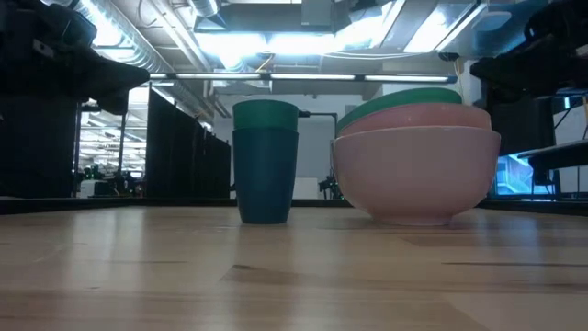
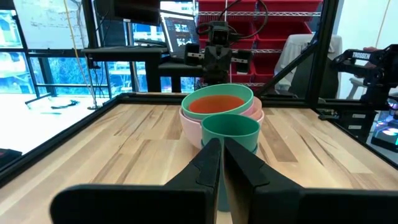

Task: Nest bowls inside each other
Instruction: Return to Home Position

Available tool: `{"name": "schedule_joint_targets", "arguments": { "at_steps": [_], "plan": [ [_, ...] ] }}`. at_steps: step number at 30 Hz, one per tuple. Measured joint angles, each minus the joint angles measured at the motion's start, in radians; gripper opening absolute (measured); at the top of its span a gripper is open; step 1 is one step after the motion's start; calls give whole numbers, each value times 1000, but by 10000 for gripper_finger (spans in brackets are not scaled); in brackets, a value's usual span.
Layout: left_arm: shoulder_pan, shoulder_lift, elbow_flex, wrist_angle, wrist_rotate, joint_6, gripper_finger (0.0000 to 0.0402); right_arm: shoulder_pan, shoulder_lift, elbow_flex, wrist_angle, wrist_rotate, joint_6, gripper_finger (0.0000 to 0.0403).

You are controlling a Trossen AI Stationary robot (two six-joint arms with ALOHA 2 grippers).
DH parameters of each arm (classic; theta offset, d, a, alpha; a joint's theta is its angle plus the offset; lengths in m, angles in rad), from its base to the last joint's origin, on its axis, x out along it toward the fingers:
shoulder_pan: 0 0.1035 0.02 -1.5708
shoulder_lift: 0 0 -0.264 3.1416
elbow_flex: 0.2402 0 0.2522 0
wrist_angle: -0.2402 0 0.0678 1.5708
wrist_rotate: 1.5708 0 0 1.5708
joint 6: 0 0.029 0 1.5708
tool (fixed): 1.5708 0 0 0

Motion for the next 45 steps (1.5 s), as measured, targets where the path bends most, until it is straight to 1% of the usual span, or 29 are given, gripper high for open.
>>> {"name": "schedule_joint_targets", "arguments": {
  "at_steps": [9, 15, 29, 45],
  "plan": [
    [0, 0, 0, 0, 0, 0, 0, -2, 0, 0, 2, 14, 8, 3],
    [0, 0, 0, 0, 0, 0, 0, -58, 0, 0, 3, 14, 9, 3],
    [0, 0, 0, 0, 0, 0, 0, -37, 0, 0, 3, 16, 5, 3],
    [0, 0, 0, 0, 0, 0, 0, -39, 0, 0, 3, 17, 8, 3]
  ]
}}
